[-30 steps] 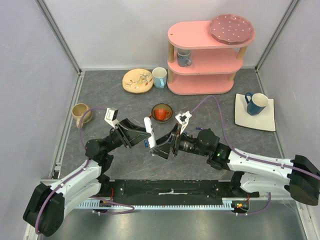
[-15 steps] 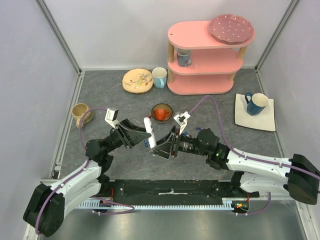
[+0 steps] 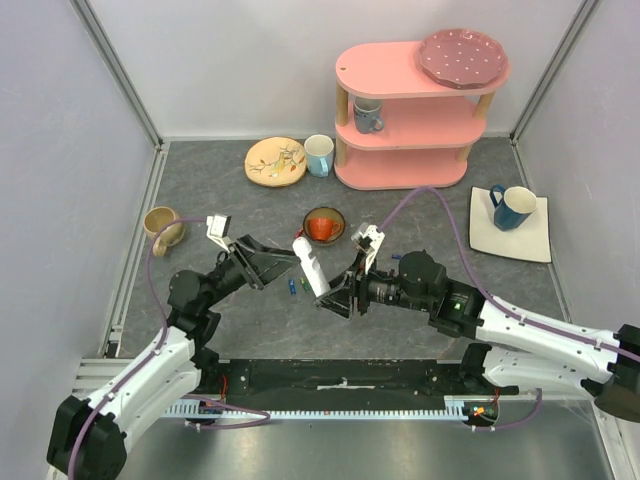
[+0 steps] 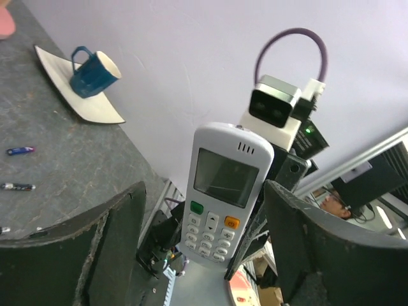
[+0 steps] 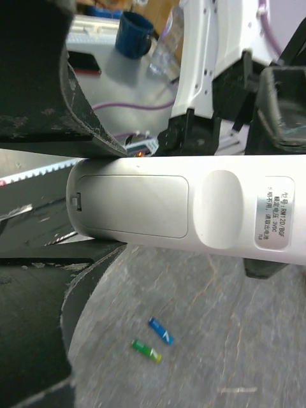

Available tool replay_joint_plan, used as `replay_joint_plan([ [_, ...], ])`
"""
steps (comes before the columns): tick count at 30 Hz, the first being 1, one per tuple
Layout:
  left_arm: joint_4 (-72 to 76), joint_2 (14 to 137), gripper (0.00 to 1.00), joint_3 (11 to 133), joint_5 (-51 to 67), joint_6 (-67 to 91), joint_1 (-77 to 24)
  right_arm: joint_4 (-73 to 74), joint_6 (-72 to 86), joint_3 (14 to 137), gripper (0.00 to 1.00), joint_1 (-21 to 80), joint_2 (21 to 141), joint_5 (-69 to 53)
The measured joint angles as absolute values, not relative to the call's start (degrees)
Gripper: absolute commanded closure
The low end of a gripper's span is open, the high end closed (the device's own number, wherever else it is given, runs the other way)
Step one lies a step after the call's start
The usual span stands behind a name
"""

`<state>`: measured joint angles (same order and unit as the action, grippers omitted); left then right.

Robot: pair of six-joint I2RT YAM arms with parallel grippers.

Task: Load the batteries into the remote control

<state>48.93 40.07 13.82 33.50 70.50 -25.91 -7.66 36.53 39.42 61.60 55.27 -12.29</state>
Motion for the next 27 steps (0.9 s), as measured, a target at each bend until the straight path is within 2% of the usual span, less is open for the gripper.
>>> replay_joint_plan([
  [3, 42.24, 38.35, 0.09, 15.57, 31.66, 68.31, -25.56, -0.84, 33.06, 41.89, 0.59, 61.6, 54.89, -9.21],
  [5, 35.62, 37.82, 0.06, 17.91, 30.28, 65.89, -25.47, 3.57, 31.18, 43.46, 0.59, 61.67, 54.98, -5.98],
  [12, 10.94, 40.6, 0.07, 30.17, 20.8, 55.37, -27.94, 15.81, 26.87, 48.45, 0.59, 62.59, 57.95, 10.0],
  [16, 0.97, 43.48, 0.1, 33.98, 11.79, 52.01, -35.55, 19.9, 26.28, 50.13, 0.59, 63.96, 60.71, 17.23],
  [20, -3.64, 46.39, 0.11, 34.33, 5.93, 51.44, -40.95, 21.91, 26.09, 51.81, 0.58, 65.21, 63.79, 20.84],
  [27, -4.67, 48.99, 0.12, 34.35, 2.83, 51.44, -41.78, 23.75, 26.13, 53.41, 0.58, 66.24, 66.11, 23.2],
])
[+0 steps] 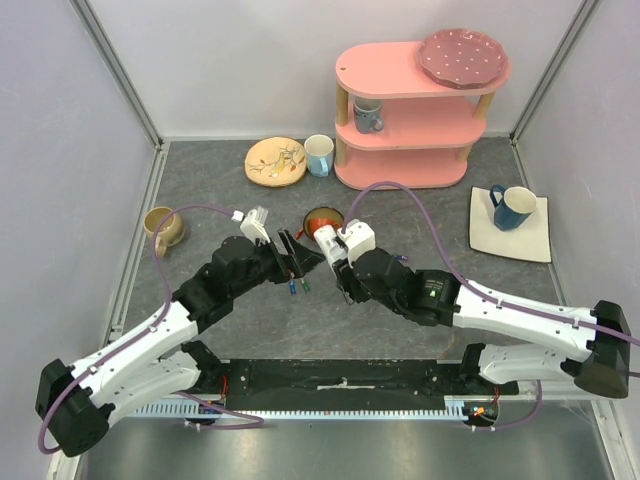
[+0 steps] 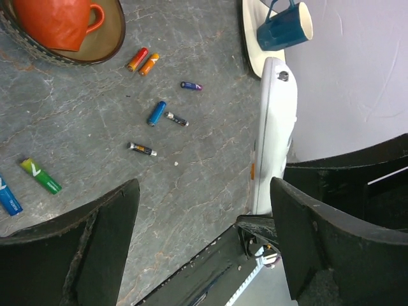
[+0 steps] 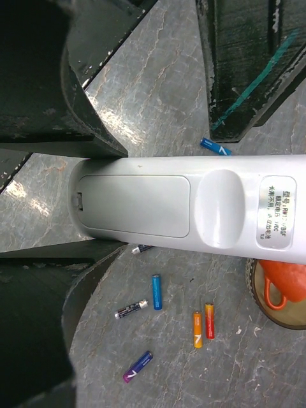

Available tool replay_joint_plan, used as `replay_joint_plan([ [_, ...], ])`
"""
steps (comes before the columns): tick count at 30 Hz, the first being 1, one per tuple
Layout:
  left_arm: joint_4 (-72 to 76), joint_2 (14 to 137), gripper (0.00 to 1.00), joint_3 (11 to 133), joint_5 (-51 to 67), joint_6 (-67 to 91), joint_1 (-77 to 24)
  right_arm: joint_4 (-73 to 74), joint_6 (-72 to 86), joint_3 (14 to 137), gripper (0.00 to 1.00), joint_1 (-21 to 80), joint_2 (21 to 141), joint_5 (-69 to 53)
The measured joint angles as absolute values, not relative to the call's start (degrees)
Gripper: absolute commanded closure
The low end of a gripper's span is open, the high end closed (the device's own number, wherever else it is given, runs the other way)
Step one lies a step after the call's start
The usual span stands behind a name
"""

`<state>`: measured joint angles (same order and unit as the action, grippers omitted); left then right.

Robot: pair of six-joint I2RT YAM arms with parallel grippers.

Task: Load the batteries into the remote control

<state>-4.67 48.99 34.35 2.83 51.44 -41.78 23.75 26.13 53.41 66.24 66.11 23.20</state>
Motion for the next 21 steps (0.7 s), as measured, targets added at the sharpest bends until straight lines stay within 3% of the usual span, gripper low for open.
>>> replay_joint_plan([
  [10, 1.56, 51.68, 0.18, 35.09, 3.14, 51.48, -42.65, 24.51, 26.15, 55.09, 0.58, 67.07, 67.51, 24.01],
  [21, 6.83, 58.72, 0.33, 36.99, 4.27, 51.48, -44.38, 24.51, 26.37, 55.35, 0.57, 67.4, 67.57, 23.83],
])
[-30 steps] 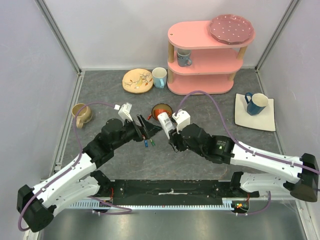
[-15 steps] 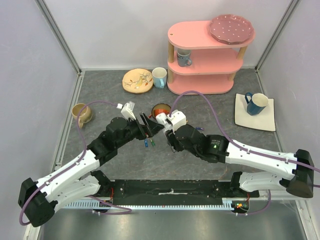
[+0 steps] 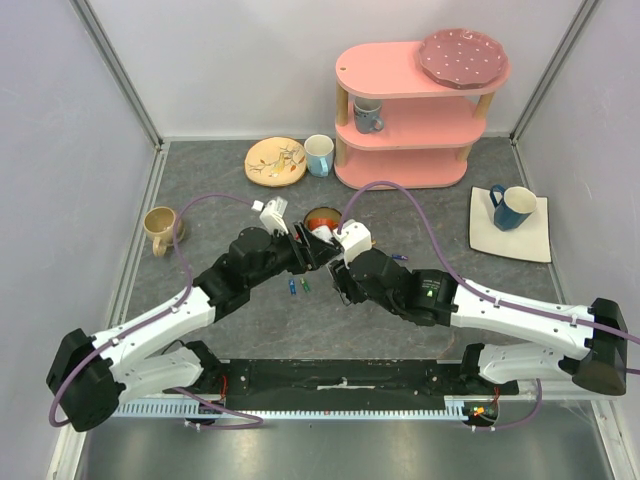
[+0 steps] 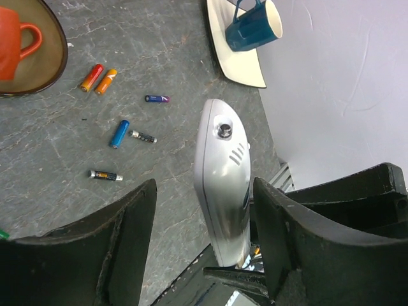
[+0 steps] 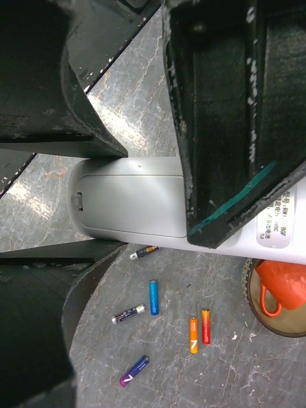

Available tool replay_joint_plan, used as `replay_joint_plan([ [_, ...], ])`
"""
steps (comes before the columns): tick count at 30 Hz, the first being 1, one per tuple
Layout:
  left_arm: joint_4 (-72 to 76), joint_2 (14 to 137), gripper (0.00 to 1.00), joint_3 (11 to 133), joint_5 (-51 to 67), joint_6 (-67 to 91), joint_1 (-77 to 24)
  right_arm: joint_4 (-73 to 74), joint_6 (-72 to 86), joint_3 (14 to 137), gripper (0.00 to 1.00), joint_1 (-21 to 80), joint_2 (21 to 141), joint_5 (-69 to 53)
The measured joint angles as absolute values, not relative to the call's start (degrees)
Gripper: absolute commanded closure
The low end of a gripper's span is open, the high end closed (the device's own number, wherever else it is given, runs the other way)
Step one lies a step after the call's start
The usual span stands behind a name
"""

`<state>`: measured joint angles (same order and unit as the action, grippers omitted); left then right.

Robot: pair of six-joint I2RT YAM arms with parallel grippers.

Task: Load the batteries into the remote control

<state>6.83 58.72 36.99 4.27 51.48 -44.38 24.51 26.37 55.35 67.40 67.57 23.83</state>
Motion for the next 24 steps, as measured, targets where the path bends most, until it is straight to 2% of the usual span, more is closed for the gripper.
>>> replay_joint_plan([
  [18, 11.49, 62.26, 0.58, 37.67, 5.1, 51.51, -45.12, 24.47, 26.48, 55.35, 0.57, 67.68, 67.57, 22.5],
  [21, 12.14, 62.26, 0.66, 37.67, 5.15, 51.51, -45.36, 24.4, 26.55, 55.35, 0.57, 67.68, 67.57, 22.52],
  [24, 13.21, 62.26, 0.8, 37.67, 5.61, 51.92, -45.52, 24.38, 26.96, 55.35, 0.54, 67.68, 67.57, 22.39],
])
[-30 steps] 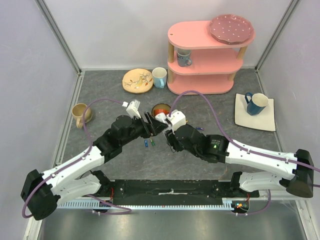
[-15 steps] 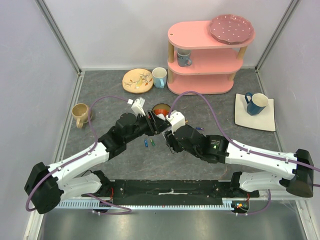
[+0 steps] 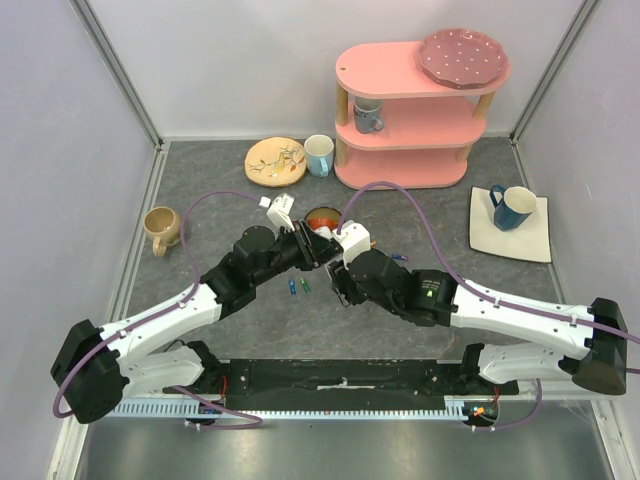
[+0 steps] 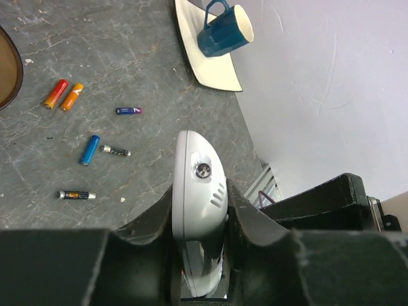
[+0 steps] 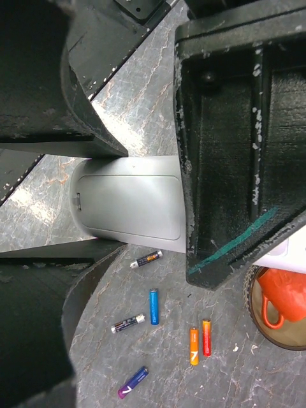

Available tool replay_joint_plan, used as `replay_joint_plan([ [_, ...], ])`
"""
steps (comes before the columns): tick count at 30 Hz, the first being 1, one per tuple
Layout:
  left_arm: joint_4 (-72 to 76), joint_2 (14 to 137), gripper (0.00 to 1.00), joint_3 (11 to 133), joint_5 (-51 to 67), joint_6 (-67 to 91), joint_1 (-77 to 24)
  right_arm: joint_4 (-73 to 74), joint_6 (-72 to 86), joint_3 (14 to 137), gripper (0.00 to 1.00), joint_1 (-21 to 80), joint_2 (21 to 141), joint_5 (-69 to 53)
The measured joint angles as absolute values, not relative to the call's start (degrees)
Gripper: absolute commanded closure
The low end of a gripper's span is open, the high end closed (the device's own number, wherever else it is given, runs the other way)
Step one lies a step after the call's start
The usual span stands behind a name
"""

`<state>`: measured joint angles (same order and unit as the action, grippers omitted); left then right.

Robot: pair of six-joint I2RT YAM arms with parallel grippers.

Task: Load the batteries into the remote control

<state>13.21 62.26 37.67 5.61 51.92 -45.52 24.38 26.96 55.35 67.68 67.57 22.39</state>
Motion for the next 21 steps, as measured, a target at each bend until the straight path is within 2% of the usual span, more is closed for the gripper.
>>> replay_joint_plan([
  [1, 14.11, 62.24, 0.88, 37.67, 5.89, 52.07, -45.69, 24.25, 27.05, 55.35, 0.49, 67.66, 67.57, 22.41],
  [3, 14.28, 62.19, 0.97, 37.65, 5.91, 52.12, -45.76, 24.25, 27.24, 55.35, 0.41, 67.68, 67.55, 22.57],
  [4, 14.28, 62.22, 0.98, 37.65, 5.96, 52.12, -45.76, 24.16, 27.33, 55.35, 0.32, 67.68, 67.55, 22.57],
  [10, 14.28, 62.19, 0.98, 37.17, 5.72, 52.07, -45.76, 23.92, 28.03, 55.35, 0.13, 67.68, 67.11, 21.8],
  [16, 14.02, 60.75, 0.98, 36.38, 2.33, 51.94, -45.76, 24.99, 28.47, 56.03, 0.05, 67.75, 64.29, 20.69],
  [21, 16.29, 55.83, 0.98, 32.34, -1.58, 50.46, -45.58, 25.56, 29.39, 55.96, 0.05, 67.77, 59.33, 22.11],
])
